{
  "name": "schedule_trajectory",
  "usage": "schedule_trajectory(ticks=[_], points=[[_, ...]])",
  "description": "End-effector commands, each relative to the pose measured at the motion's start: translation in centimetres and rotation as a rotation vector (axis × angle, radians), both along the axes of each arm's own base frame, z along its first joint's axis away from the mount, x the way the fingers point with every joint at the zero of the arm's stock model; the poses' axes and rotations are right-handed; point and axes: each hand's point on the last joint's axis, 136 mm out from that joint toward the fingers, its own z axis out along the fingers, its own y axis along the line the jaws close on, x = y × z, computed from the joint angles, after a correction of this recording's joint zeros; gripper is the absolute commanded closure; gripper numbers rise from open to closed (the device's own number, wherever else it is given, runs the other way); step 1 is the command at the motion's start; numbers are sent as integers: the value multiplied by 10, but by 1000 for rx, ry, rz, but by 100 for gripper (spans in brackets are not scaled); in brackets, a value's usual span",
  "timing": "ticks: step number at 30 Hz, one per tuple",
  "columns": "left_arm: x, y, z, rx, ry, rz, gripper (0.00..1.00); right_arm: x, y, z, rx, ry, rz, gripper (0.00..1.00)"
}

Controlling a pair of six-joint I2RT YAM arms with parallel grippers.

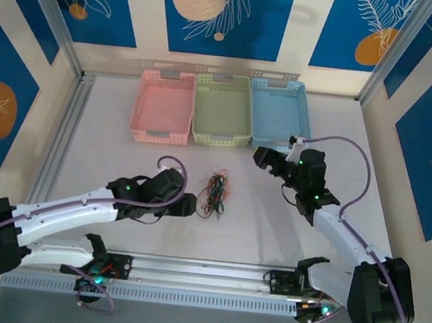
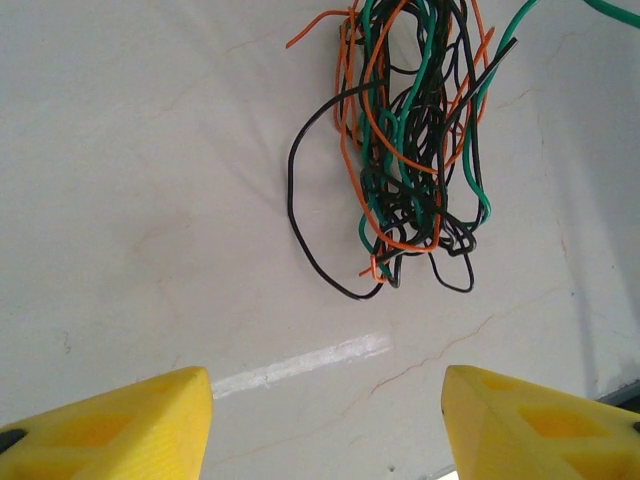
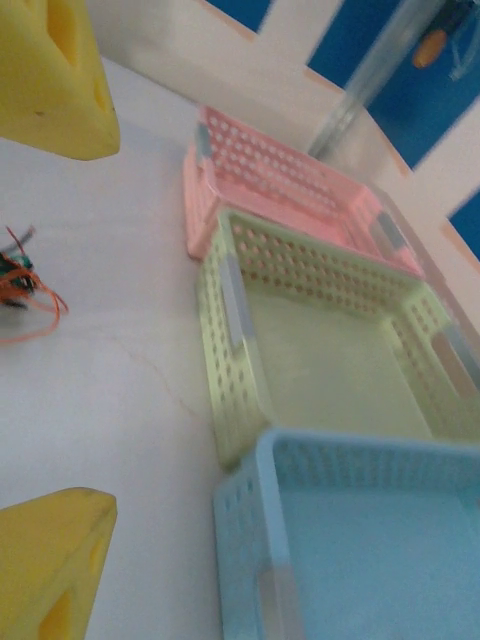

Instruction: Untangle the cables

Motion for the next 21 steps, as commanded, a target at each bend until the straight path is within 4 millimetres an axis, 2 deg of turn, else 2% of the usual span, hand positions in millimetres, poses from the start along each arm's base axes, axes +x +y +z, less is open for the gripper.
schedule_trajectory(ticks=[1, 6, 11, 21], points=[[-2, 5, 9, -56, -10, 29, 38, -6, 22, -2, -55, 4, 78, 15], [-12, 18, 12, -90, -20, 37, 38, -9, 35, -7, -44, 29, 125, 15], [-17, 28, 9, -101, -38, 35, 37, -9, 38, -9, -36, 29, 134, 15], [-11, 16, 7, -124, -53, 5, 37, -16, 41, -8, -36, 57, 164, 15]])
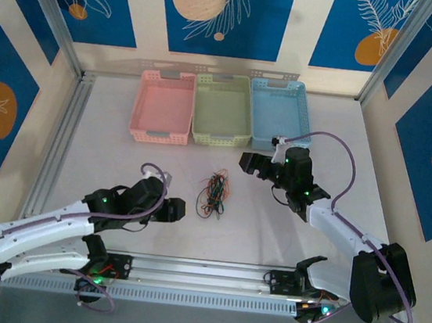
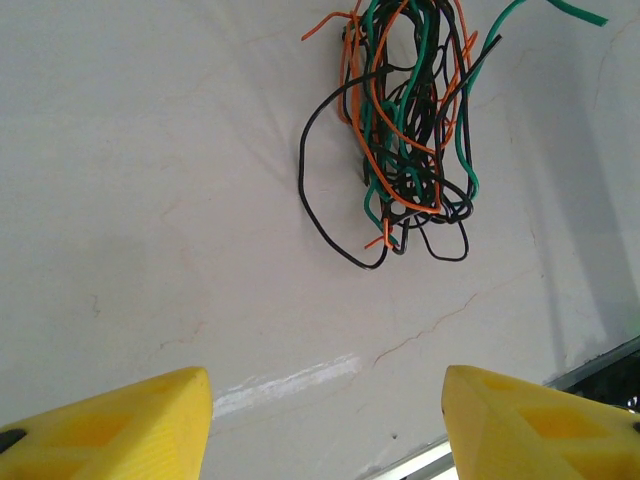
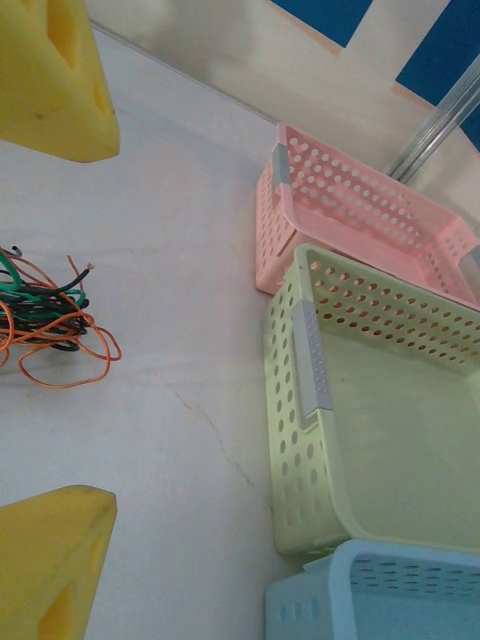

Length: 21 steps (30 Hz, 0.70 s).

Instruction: Untangle the cables

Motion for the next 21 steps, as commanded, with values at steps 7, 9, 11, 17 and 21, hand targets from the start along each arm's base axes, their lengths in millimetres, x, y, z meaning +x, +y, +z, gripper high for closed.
schedule_trajectory(ticks=[7, 9, 11, 17, 21], points=[[10, -22, 5, -75, 9, -20, 37, -29, 12, 9, 1, 56, 115, 16], [12, -30, -1, -98, 33, -26, 37, -38, 14, 8, 4, 82, 140, 16], [14, -38, -7, -100, 53, -36, 37, -47, 15, 4, -4, 117, 161, 16], [26, -62, -19, -82, 73, -93, 38, -61, 22, -3, 9, 168, 222, 19], [37, -79, -25, -85, 80, -131, 39, -60, 29, -9, -12, 204, 245, 22]])
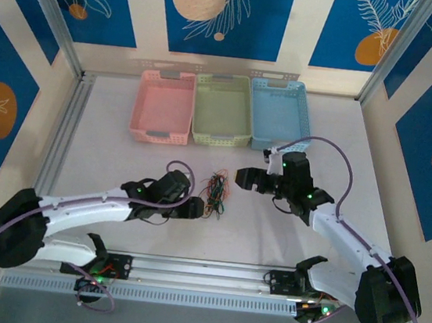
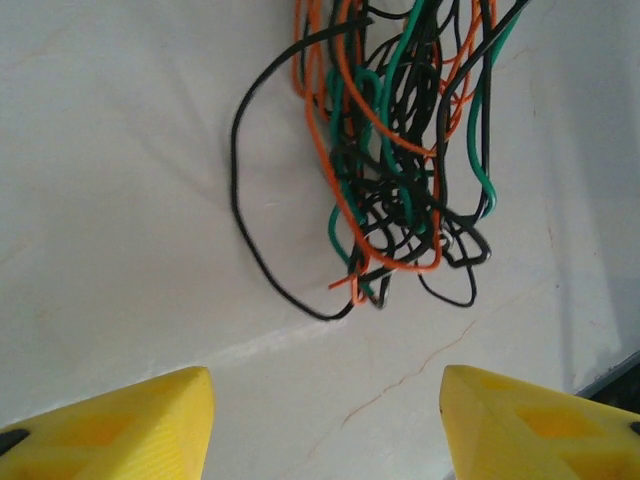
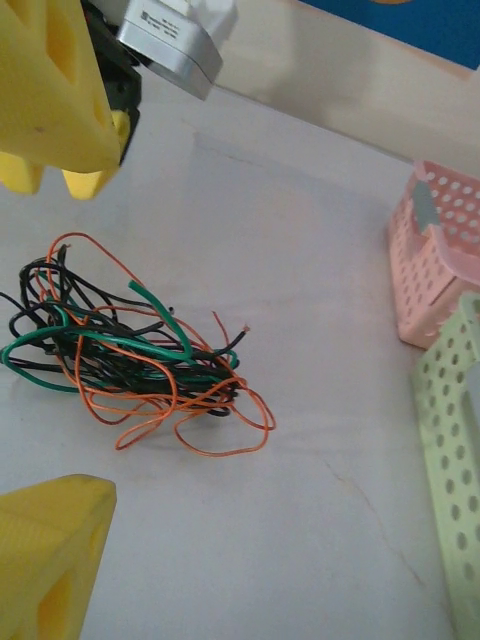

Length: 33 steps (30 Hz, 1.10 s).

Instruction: Untangle the cables

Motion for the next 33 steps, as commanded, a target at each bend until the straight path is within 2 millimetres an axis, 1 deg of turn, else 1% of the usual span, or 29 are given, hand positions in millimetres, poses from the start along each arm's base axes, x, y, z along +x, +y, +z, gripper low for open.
schedule_trajectory(ticks=[1, 3, 6, 9, 10, 14, 17, 22, 23, 24, 25, 28, 29, 31, 33], points=[[17, -27, 18, -83, -41, -58, 39, -3, 13, 5, -5, 19, 67, 23], [24, -31, 16, -86, -49, -64, 39, -2, 18, 5, -17, 25, 84, 23], [33, -32, 10, -112, -48, -48, 40, -1, 27, -2, -63, 50, 105, 23], [37, -34, 2, -141, -32, -44, 41, 3, 32, -10, -108, 88, 107, 27], [38, -33, 0, -136, -32, -48, 41, 4, 34, -13, -124, 102, 108, 29], [41, -28, -5, -114, -52, -52, 42, 8, 40, -26, -202, 131, 104, 31], [43, -23, -9, -116, -59, -44, 43, 11, 41, -36, -236, 173, 93, 36], [44, -23, -14, -142, -70, -39, 44, 12, 43, -50, -264, 220, 90, 46], [44, -23, -16, -145, -69, -40, 44, 12, 43, -52, -264, 224, 94, 50], [44, -23, -18, -147, -70, -37, 44, 13, 43, -52, -268, 226, 91, 52], [44, -23, -21, -147, -67, -36, 44, 13, 43, -53, -271, 227, 88, 57], [43, -23, -26, -147, -62, -39, 44, 11, 44, -54, -272, 222, 92, 59], [43, -23, -27, -146, -59, -41, 45, 11, 44, -54, -271, 221, 92, 62], [42, -23, -29, -145, -58, -43, 45, 11, 45, -53, -261, 214, 95, 67], [43, -23, -29, -146, -59, -42, 44, 11, 45, -53, -254, 213, 100, 78]])
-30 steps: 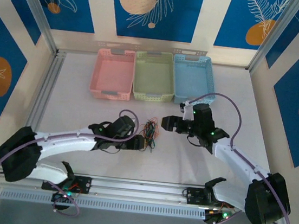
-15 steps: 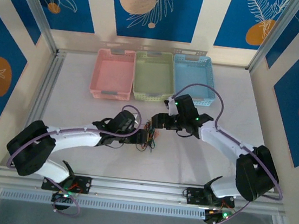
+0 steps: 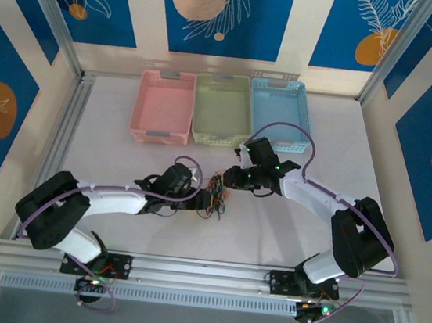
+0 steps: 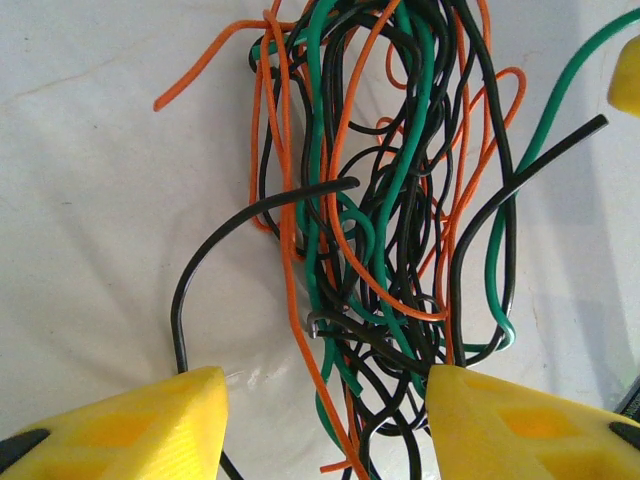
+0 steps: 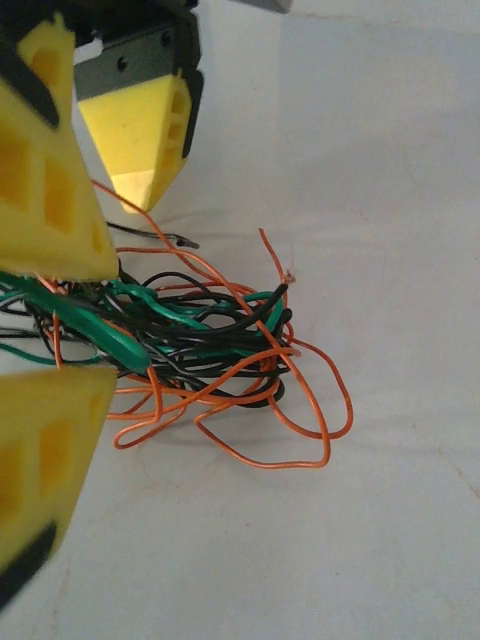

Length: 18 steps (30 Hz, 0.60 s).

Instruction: Untangle the cables

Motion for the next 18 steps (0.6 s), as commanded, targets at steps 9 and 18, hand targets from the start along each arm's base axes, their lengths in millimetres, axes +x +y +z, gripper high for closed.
schedule_trajectory(ticks=[9, 18], points=[[1, -3, 10, -48, -24, -19, 45, 0, 2, 13, 85, -30, 20, 100], [5, 7, 29, -61, -41, 30, 44, -2, -7, 21, 194, -40, 7, 100]])
